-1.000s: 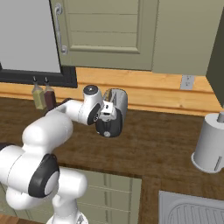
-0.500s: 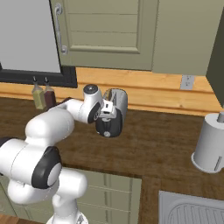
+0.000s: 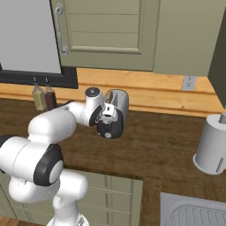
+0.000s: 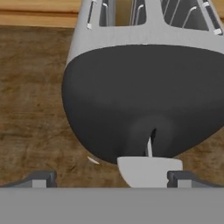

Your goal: Start the toaster. Once the lever pops up, take the bread to the plate on the dining counter.

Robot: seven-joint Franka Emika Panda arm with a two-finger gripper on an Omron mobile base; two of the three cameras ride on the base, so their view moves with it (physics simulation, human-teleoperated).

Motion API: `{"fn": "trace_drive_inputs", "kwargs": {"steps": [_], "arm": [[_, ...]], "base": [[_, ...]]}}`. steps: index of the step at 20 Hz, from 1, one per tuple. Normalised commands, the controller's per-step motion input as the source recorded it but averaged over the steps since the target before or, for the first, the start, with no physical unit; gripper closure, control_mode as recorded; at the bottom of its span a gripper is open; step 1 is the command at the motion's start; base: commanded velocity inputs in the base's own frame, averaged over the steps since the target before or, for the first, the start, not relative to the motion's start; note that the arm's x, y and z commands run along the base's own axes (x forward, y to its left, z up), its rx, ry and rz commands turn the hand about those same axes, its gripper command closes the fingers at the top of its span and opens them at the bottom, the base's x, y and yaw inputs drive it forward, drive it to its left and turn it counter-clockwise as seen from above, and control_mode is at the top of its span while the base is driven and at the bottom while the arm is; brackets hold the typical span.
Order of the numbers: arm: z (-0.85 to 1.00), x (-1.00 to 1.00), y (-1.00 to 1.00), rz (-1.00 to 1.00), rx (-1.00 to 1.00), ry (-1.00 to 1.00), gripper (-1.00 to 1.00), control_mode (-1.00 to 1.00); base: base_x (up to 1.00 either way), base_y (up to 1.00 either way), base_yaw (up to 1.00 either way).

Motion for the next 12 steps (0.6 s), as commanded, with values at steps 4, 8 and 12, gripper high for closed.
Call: {"fn": "trace_drive_inputs", "kwargs": {"steps": [4, 8, 12], "arm": [[-0.22, 0.00, 0.00, 0.00, 0.00, -0.01, -1.00, -1.00], [-0.39, 0.00, 0.00, 0.00, 0.00, -0.09, -1.00, -1.00], [-0.37, 0.00, 0.00, 0.00, 0.00, -0.08, -1.00, -1.00]], "base": [[0.00, 0.00, 0.00], [0.00, 0.00, 0.00], [0.00, 0.00, 0.00]]}}
